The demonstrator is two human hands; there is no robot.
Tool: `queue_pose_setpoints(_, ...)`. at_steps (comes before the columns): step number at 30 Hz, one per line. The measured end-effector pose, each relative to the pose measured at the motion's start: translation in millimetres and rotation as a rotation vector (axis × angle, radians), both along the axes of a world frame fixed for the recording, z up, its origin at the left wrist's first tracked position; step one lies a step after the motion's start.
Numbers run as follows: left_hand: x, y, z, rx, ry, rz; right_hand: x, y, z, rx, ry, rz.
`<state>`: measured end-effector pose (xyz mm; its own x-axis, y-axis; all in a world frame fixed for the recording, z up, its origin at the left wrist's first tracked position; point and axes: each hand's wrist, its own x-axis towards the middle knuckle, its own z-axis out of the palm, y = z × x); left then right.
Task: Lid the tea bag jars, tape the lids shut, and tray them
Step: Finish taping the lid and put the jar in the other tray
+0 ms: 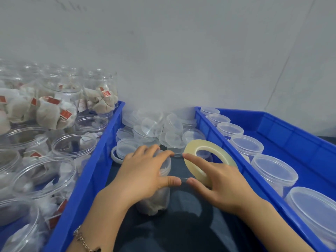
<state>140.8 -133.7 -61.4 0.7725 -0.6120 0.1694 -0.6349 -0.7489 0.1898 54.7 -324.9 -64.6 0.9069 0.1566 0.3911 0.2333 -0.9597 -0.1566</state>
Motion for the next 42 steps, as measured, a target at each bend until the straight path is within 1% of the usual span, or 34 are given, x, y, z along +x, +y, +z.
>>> queue_pose_setpoints(3, -2, 2, -2, -0.047, -0.020, 0.002, 2, 0, -1, 0.039, -0.008, 0.014)
queue_pose_setpoints(5, -3, 4, -2, -0.070, -0.018, 0.011, 1, 3, -1, 0.006, -0.014, 0.022)
queue_pose_setpoints(7, -3, 6, -1, -0.075, -0.005, 0.017, 0, 8, -1, -0.054, -0.086, 0.014)
queue_pose_setpoints(9, -4, 3, -1, -0.079, -0.024, 0.019, 4, 10, 1, -0.035, -0.149, -0.039)
queue_pose_setpoints(10, -5, 1, -2, -0.089, -0.045, 0.018, 7, 11, 2, 0.031, -0.137, -0.057)
queue_pose_setpoints(12, -8, -2, -4, -0.156, -0.067, 0.030, 13, 9, -2, 0.176, -0.051, -0.071)
queue_pose_setpoints(14, -11, -2, -6, -0.248, -0.070, 0.067, 16, 11, -7, 0.252, 0.047, -0.053)
queue_pose_setpoints(15, -13, -1, -7, -0.277, -0.084, 0.083, 18, 12, -9, 0.258, 0.071, -0.039)
queue_pose_setpoints(18, -15, -5, -10, -0.295, -0.132, 0.124, 22, 13, -10, 0.149, 0.043, -0.059)
queue_pose_setpoints(21, -15, -16, -12, -0.259, -0.176, 0.205, 28, 17, -10, -0.031, -0.116, -0.084)
queue_pose_setpoints(24, -16, -20, -12, -0.245, -0.194, 0.290, 30, 28, -14, -0.141, -0.281, -0.079)
queue_pose_setpoints(26, -15, -22, -13, -0.229, -0.216, 0.313, 33, 31, -18, -0.142, -0.323, -0.089)
queue_pose_setpoints(29, -15, -23, -13, -0.213, -0.226, 0.330, 37, 35, -22, -0.041, -0.341, -0.110)
queue_pose_setpoints(33, -14, -25, -11, -0.206, -0.228, 0.357, 47, 35, -18, -0.078, -0.390, -0.111)
queue_pose_setpoints(36, -14, -24, -10, -0.213, -0.212, 0.373, 56, 34, -14, -0.095, -0.392, -0.089)
queue_pose_setpoints(40, -15, -27, -8, -0.210, -0.178, 0.384, 66, 30, -14, -0.101, -0.192, -0.145)
queue_pose_setpoints(42, -14, -28, -5, -0.219, -0.168, 0.387, 71, 29, -17, -0.126, -0.147, -0.149)
